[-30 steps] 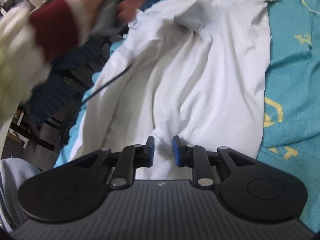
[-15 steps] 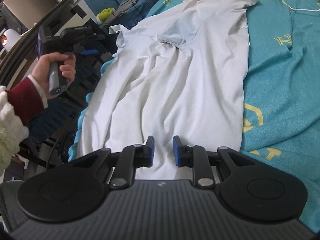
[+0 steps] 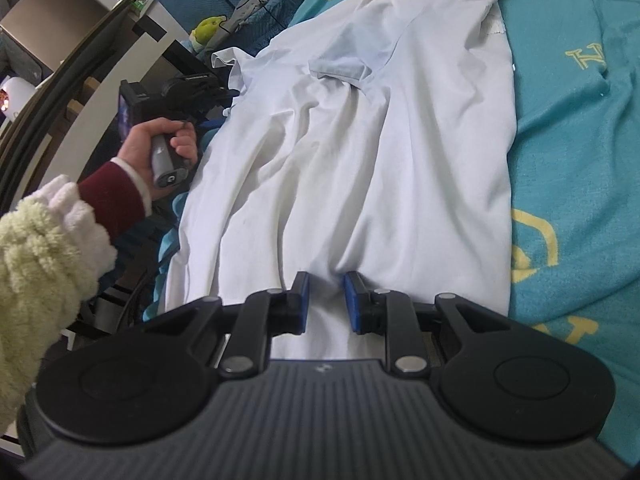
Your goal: Fold clothes
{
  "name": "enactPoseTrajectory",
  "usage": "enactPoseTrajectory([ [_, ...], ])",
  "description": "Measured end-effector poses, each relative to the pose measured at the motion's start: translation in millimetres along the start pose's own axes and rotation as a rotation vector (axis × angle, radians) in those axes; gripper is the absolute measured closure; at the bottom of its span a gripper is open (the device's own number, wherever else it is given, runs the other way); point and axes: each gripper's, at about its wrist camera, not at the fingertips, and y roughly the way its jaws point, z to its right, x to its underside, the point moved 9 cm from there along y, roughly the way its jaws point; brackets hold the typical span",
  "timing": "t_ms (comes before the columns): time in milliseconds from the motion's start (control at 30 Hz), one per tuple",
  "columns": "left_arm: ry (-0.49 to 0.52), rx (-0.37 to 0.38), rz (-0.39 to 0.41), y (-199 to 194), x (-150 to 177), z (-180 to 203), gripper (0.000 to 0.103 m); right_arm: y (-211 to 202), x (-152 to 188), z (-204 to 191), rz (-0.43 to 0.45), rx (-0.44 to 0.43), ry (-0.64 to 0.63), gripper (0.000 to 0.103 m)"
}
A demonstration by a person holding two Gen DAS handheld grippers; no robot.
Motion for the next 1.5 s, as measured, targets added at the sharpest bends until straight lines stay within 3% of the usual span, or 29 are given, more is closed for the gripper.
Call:
enactPoseTrajectory([
  [33, 0.026, -0.006, 0.005, 1, -1, 3, 0.096, 0, 0, 0, 0.001, -0.003, 0.004, 0.079],
  [67, 0.052, -0.012, 0.011, 3, -2, 5, 0.099, 1, -1, 0, 0.002, -0.005, 0.008, 0.079],
  [333, 0.253, -0.007, 0.155, -47, -22, 47, 0.101, -7, -4, 0, 0.019, 0.009, 0.014, 0.079],
  [500, 0.484, 0.040, 0.221, -93, -18, 128, 0.101, -24, -8, 3, 0.059, 0.029, 0.025, 0.079],
  [733, 0.768, 0.206, 0.158, -106, 70, 268, 0.101, -38, -8, 20, 0.081, 0.084, 0.082, 0.079],
  [933, 0.895, 0.229, 0.023, -66, 170, 323, 0.097, -60, -18, 37, 0.137, 0.077, 0.132, 0.079],
  [1133, 0.901, 0.227, -0.067, -44, 216, 310, 0.082, -76, -30, 59, 0.191, 0.074, 0.213, 0.079],
  [1233, 0.872, 0.237, -0.079, -62, 216, 294, 0.060, -78, -34, 56, 0.210, 0.070, 0.191, 0.079],
  [1367, 0.792, 0.265, -0.068, -113, 211, 264, 0.054, -83, -41, 49, 0.248, 0.092, 0.124, 0.079],
  [1500, 0.753, 0.245, -0.023, -187, 216, 218, 0.049, -89, -47, 39, 0.298, 0.082, 0.050, 0.079],
])
